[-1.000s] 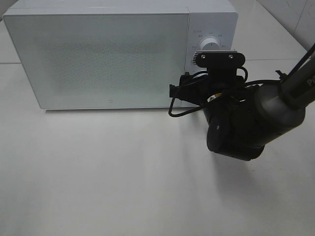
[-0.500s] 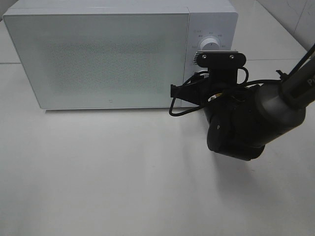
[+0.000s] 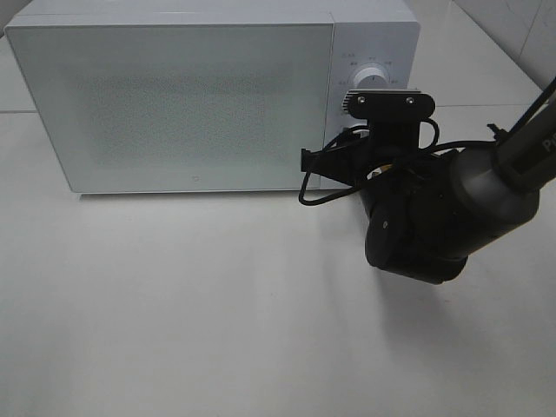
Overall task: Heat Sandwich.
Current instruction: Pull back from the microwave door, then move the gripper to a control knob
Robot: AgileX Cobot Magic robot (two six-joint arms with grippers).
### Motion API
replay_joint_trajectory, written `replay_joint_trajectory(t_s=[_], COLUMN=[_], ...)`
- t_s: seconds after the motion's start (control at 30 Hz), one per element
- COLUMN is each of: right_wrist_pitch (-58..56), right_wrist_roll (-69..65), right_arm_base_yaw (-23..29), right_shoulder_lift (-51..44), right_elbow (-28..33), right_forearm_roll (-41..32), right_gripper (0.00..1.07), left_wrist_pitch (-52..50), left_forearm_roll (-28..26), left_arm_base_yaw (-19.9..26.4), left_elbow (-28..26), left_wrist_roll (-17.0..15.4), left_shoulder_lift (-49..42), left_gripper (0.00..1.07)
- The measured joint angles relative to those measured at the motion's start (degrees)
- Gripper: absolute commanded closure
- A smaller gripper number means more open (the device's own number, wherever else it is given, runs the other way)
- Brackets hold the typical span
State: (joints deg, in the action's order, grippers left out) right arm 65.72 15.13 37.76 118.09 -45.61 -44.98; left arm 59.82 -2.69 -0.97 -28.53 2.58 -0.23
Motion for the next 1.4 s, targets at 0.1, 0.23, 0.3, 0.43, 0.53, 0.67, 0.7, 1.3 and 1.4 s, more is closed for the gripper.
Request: replay_joint_trajectory(t_s=[0.1, 0.23, 0.3, 0.43, 0.53, 0.67, 0.7, 1.3, 1.4], right_wrist_pitch=[0.2, 0.2, 0.3, 0.4, 0.5, 0.5, 0.5, 1.0, 1.2], right_wrist_roll=[-5.0, -9.0, -12.7, -21.7, -32.3, -42.5, -42.5, -83.1, -86.2], right_arm_base_yaw=[0.0, 0.0, 0.0, 0.0, 0.0, 0.0, 0.0, 0.0, 0.0], right_shoulder_lift=[0.0, 0.0, 0.0, 0.0, 0.0, 0.0, 0.0, 0.5, 0.6], right_elbow=[0.0, 0.0, 0.0, 0.1, 0.1, 0.1, 0.1, 0.1, 0.1], right_forearm_roll=[0.0, -0.1, -0.1, -0.2, -0.5, -0.7, -0.7, -1.4, -1.4], right_gripper=[0.85, 0.85, 0.85, 0.84, 0.84, 0.84, 0.84, 0.83, 0.83], left_wrist_pitch=[0.0, 0.0, 0.0, 0.0, 0.0, 0.0, 0.0, 0.0, 0.0], left_forearm_roll=[0.0, 0.0, 0.0, 0.0, 0.0, 0.0, 0.0, 0.0, 0.0], left_arm_base_yaw=[0.0, 0.0, 0.0, 0.0, 0.0, 0.0, 0.0, 0.0, 0.0], left_elbow=[0.0, 0.0, 0.0, 0.0, 0.0, 0.0, 0.0, 0.0, 0.0], left_wrist_roll=[0.0, 0.0, 0.0, 0.0, 0.0, 0.0, 0.0, 0.0, 0.0], left_shoulder_lift=[0.0, 0.0, 0.0, 0.0, 0.0, 0.0, 0.0, 0.0, 0.0], left_gripper=[0.05, 0.05, 0.05, 0.05, 0.05, 0.05, 0.05, 0.05, 0.05])
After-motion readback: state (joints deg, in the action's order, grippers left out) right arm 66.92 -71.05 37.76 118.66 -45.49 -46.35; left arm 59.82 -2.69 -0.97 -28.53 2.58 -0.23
